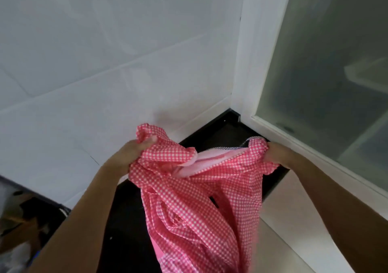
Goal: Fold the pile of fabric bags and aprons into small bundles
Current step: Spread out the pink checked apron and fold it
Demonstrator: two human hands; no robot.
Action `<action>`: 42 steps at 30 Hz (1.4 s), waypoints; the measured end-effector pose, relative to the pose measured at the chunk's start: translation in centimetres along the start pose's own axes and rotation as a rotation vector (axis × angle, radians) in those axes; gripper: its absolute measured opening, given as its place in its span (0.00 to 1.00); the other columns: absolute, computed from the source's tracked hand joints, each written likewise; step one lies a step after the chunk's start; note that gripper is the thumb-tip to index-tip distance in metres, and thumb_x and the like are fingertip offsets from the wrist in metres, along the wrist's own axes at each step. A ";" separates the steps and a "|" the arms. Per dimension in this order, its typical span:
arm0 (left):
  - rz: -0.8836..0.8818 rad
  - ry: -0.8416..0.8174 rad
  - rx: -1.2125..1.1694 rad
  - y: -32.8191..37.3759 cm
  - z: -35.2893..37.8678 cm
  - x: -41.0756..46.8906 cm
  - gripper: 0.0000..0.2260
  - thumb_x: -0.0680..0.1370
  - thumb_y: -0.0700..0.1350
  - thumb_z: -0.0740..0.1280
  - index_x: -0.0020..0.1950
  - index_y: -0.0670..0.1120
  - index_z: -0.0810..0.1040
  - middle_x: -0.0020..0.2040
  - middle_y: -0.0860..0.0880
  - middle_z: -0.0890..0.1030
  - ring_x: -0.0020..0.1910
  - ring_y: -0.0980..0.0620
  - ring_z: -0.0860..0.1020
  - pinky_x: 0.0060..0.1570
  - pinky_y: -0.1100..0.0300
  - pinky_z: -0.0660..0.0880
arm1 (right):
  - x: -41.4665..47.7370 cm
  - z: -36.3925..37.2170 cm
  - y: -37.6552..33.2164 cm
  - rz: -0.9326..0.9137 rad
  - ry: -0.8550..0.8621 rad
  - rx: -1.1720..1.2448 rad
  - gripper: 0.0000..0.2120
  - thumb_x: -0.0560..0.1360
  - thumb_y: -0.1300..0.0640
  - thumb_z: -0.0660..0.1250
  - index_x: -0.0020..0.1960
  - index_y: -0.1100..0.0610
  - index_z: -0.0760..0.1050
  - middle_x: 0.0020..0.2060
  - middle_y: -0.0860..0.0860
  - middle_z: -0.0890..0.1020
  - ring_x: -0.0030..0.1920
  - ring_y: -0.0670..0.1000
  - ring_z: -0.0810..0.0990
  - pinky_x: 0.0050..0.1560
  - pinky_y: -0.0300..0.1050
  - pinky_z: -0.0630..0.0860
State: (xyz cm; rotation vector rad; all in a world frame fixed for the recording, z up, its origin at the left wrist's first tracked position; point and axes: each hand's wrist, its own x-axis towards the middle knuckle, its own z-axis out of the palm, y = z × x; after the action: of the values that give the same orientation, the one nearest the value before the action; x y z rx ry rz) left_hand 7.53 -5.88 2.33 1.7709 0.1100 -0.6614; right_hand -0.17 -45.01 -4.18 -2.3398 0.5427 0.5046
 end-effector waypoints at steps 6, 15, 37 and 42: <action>0.145 0.202 0.500 1.5 -1.8 -1.5 0.02 0.75 0.45 0.70 0.42 0.50 0.80 0.41 0.48 0.82 0.43 0.48 0.81 0.56 0.50 0.75 | -2.0 -2.3 -3.8 -0.017 -0.453 0.206 0.44 0.49 0.57 0.84 0.63 0.61 0.74 0.57 0.56 0.81 0.58 0.56 0.79 0.66 0.55 0.70; 0.646 0.093 0.071 12.1 -1.3 -4.4 0.07 0.68 0.40 0.69 0.38 0.51 0.85 0.36 0.57 0.84 0.38 0.61 0.81 0.47 0.60 0.78 | -8.0 -9.2 -10.8 -0.130 -0.436 0.142 0.21 0.64 0.50 0.77 0.55 0.53 0.76 0.48 0.51 0.84 0.49 0.51 0.82 0.47 0.42 0.75; -0.171 0.040 0.942 -15.1 16.6 2.2 0.32 0.78 0.62 0.54 0.72 0.39 0.66 0.68 0.40 0.73 0.67 0.43 0.72 0.65 0.57 0.65 | 5.9 12.1 0.3 -0.330 0.299 0.325 0.13 0.74 0.57 0.67 0.56 0.62 0.75 0.50 0.48 0.78 0.50 0.48 0.78 0.50 0.34 0.72; -0.319 -0.282 0.690 -10.9 10.2 1.7 0.18 0.83 0.48 0.57 0.39 0.42 0.77 0.30 0.49 0.82 0.25 0.56 0.76 0.30 0.62 0.71 | 6.1 13.7 2.8 -0.436 -0.087 -0.030 0.30 0.73 0.54 0.70 0.72 0.52 0.64 0.69 0.51 0.70 0.66 0.50 0.71 0.68 0.46 0.67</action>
State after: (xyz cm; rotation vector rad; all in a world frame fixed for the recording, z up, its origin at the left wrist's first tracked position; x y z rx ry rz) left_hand 0.69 -12.20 -9.46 2.3130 -0.0384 -1.2861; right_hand 0.66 -38.97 -18.16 -2.3574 -0.0216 0.4052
